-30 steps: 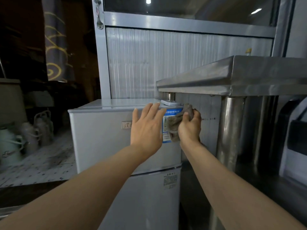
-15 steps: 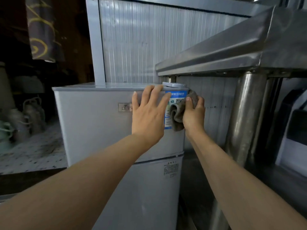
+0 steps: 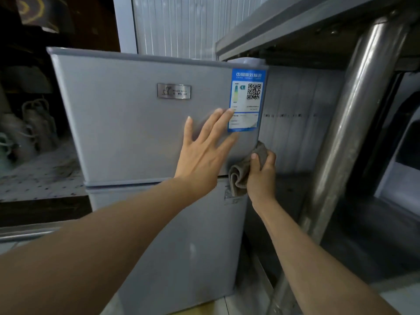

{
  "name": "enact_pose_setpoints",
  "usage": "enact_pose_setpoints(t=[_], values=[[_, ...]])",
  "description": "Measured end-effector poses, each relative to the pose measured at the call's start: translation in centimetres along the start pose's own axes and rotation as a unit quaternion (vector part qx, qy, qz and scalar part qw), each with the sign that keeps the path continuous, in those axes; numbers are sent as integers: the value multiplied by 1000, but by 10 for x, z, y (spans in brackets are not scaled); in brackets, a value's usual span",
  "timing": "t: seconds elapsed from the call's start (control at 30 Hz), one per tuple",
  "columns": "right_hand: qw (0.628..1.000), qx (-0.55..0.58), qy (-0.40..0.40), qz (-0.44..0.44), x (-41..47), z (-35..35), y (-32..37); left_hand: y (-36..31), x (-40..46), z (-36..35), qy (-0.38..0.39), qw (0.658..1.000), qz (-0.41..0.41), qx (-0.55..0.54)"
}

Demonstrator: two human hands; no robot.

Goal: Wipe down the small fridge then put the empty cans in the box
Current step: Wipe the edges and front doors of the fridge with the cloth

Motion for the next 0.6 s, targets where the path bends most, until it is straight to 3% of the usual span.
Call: enact_pose_setpoints(t=[0.13,0.3,0.43,0.6], values=[[999,-15,-34,22,-2,-4,-9,0,-31,-28,14,999,-34,6],[998,10,-56,-24,-14,-9,-30,2,-56,-46,28,997,-56,33],[998,-4,-58,5,-14,-6,-31,0,-58,-50,19,998,-58,35],[997,-2,-24,-79,-36,-10,-73,-2,-76,-64,30,993,-92,62]])
Point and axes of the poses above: each hand's wrist, its own x-axis towards the middle knuckle, its own z-axis out of the back of the hand, y = z × x, the point moved 2 cm from there along x, towards the middle knuckle, and after that the axes turned 13 degrees about -x, right-handed, at the moved point
